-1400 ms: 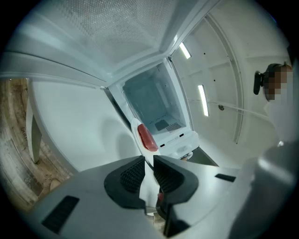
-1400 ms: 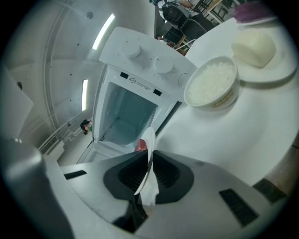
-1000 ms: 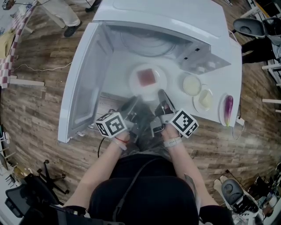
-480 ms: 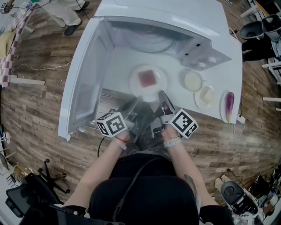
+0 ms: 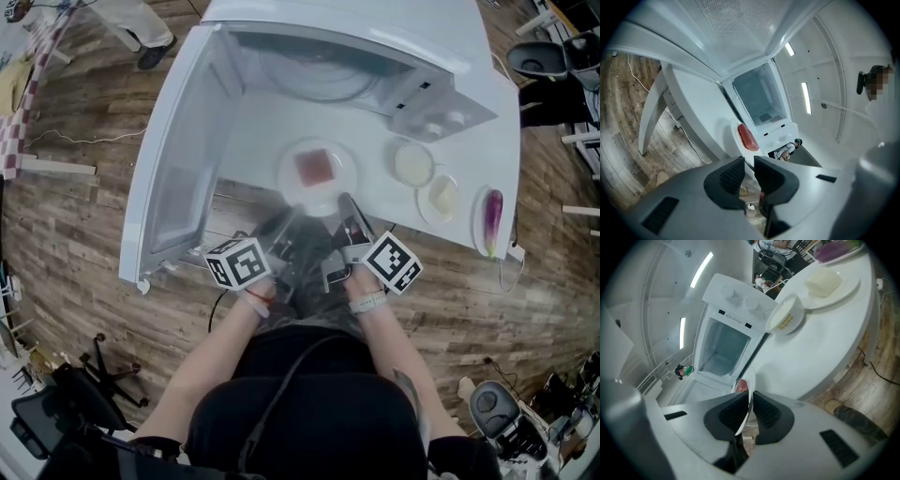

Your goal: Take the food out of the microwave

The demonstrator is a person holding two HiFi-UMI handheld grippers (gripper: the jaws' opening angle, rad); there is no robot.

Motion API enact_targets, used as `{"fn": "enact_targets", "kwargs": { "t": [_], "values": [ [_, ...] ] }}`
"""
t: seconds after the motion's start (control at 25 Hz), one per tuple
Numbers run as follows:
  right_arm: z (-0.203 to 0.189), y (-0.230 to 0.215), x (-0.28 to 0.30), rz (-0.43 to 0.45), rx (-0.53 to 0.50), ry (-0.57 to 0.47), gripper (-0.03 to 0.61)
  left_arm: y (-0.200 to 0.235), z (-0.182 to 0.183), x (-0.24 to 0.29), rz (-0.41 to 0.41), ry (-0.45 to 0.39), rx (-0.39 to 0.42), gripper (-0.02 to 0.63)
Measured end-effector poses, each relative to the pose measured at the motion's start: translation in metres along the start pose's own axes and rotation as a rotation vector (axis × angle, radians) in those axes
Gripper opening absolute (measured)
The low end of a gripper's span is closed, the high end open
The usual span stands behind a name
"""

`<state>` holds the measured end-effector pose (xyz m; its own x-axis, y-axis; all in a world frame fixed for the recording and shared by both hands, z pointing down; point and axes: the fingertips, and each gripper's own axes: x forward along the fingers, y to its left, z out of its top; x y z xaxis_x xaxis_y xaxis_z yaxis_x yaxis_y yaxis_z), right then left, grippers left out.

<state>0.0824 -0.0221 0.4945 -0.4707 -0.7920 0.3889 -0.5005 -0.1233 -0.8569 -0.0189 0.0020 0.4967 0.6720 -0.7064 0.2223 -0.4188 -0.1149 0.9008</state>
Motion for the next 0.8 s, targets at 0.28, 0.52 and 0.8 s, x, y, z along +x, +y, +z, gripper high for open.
{"fn": "enact_targets", "kwargs": {
  "t": [0.28,0.52,0.8],
  "values": [
    [-0.005,-0.009,-0.006,-0.008,0.004,0.011,0.046,0.003,-0.01,-0.003,0.006,0.01,-0.001,0.057],
    [-0.011,-0.015,-0.011,-0.015,0.008,0.019,0.046,0.006,-0.018,-0.006,0.011,0.014,-0.002,0.057],
    [-0.017,-0.02,-0.014,-0.022,0.018,0.022,0.046,0.01,-0.024,-0.009,0.019,0.02,-0.006,0.057]
  ]
}}
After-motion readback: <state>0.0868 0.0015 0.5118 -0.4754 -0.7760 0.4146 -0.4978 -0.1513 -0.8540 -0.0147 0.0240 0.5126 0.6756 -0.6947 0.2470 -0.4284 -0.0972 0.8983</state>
